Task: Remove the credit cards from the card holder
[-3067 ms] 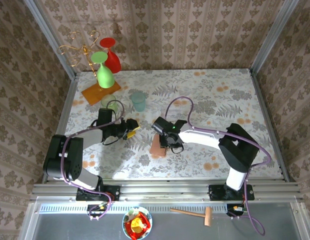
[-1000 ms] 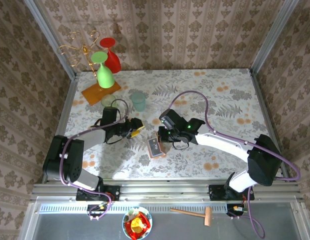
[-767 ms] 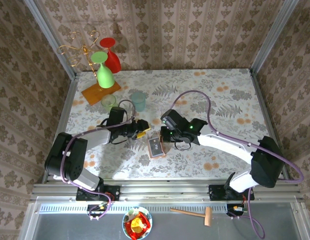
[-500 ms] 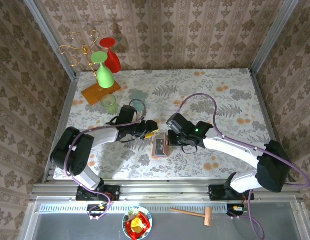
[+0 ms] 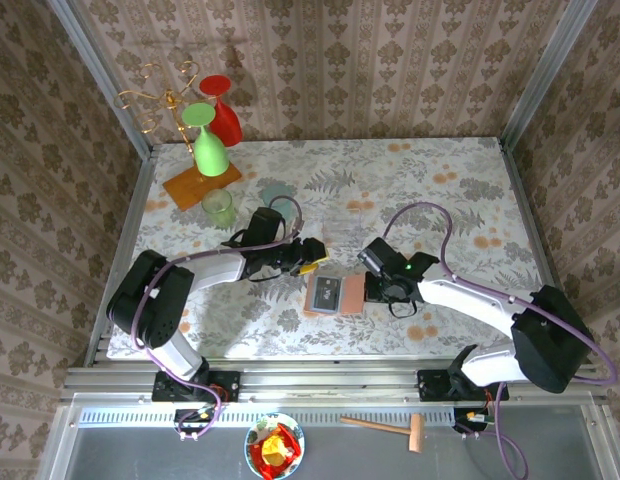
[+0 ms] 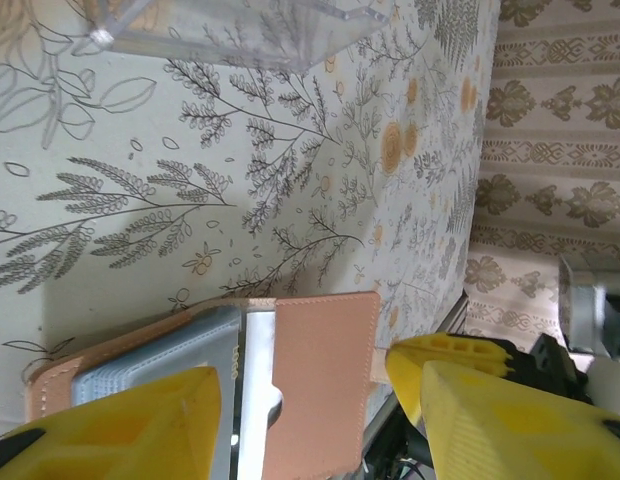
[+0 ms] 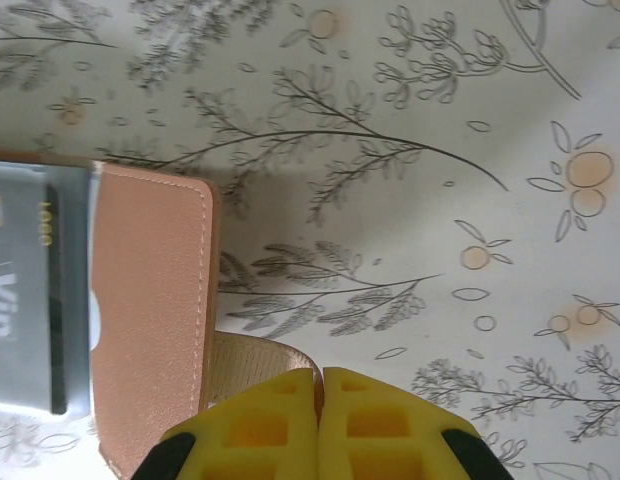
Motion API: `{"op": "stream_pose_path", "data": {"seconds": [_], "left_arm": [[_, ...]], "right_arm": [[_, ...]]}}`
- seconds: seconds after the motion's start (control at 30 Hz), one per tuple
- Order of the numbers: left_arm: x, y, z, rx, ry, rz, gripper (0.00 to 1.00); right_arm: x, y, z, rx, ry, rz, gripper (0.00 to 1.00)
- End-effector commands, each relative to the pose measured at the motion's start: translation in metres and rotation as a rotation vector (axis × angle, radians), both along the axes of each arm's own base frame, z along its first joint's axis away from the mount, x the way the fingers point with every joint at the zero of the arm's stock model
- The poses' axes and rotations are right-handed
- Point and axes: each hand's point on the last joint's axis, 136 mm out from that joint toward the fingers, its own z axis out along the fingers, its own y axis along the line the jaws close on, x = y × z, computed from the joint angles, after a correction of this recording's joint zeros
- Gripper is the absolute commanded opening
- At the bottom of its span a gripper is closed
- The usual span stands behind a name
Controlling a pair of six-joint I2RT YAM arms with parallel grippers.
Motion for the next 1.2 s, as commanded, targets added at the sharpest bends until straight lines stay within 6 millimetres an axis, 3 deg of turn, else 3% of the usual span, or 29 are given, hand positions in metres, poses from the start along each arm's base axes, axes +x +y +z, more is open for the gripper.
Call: {"op": "stream_pose_path", "data": {"seconds": [0.0, 0.27, 0.47, 0.77, 0.87, 1.17], "left_arm": [[0.004, -0.013, 0.016, -0.038, -0.027, -0.007, 0.56], [-0.002, -0.028, 0.018, -0.054, -0.025, -0.024, 0.55], [-0.009, -0.041, 0.014, -0.068, -0.016, -0.040, 0.55], [-0.021, -0.069, 0.004, -0.104, 0.022, -0.078, 0.54], [-0.025, -0.076, -0.002, -0.108, 0.039, -0.091, 0.54], [-0.027, -0.078, -0.016, -0.087, 0.065, -0.099, 0.53]], "right_arm": [[0.006, -0.003, -0.008, -0.026, -0.007, 0.007, 0.00], [0.024, 0.011, -0.028, -0.048, 0.020, 0.031, 0.00], [0.024, 0.012, -0.030, -0.053, 0.035, 0.027, 0.00], [0.015, 0.003, -0.002, -0.020, 0.000, 0.003, 0.23], [0.011, 0.005, 0.002, 0.003, 0.009, -0.002, 0.26], [0.010, 0.010, 0.046, 0.113, -0.070, -0.018, 0.32]]}}
